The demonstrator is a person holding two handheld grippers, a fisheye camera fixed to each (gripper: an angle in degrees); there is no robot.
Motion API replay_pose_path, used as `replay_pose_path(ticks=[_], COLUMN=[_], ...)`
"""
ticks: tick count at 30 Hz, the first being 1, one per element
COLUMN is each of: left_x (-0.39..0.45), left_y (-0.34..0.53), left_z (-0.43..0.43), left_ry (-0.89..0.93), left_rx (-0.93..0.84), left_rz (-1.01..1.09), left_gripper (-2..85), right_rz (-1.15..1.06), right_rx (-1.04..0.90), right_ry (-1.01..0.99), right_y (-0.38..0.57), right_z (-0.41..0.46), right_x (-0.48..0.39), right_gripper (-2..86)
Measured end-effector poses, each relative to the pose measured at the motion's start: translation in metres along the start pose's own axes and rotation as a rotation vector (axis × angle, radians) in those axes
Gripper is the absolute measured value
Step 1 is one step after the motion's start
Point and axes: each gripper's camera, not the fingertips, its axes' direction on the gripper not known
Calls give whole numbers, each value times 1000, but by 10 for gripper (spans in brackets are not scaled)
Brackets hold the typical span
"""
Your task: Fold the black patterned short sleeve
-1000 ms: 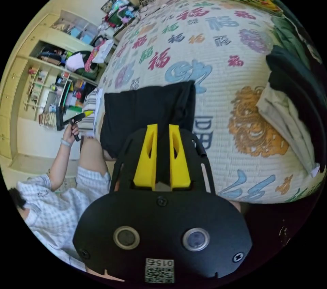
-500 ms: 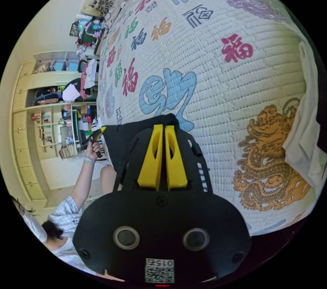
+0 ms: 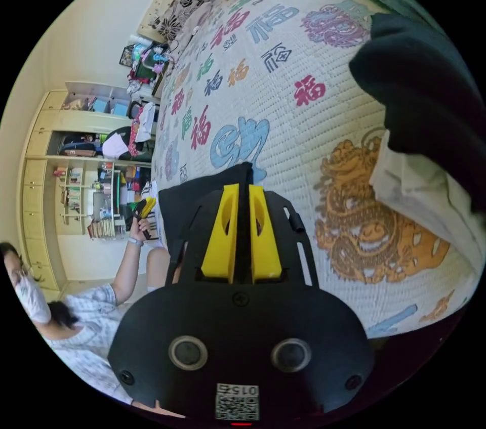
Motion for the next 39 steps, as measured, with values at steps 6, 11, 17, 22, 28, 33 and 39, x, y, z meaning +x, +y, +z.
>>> replay_pose_path(ticks=[6,11,17,22,28,33,39], left_x=[36,28,20,10,27,24,17], left_y=[75,128,145,157,186,200,205], left_z=[-24,22,21,22,22,63,96], left_ry=[-173,-168,-169,-239,-195,-219,-315], left_rx=[-170,-327,-257,-250,-247,-371,-419], left_rz=[102,71,47,62,98,121,140], left_gripper=[86,78,7,31,77,86,23], right_rz=[-88,-57,-28,17,-28,-37,11], right_rx=[-206,-254,-217,-170,-231,-361,-419], right_ry=[32,29,50,-52,56,-5,106], right_y=[67,90,89,96,128,129,122], right_z=[27,81,84,95,127,186,255], right_x=[-8,0,23,54,54,61,84], right_gripper=[67,47,8,24,74,52,-5])
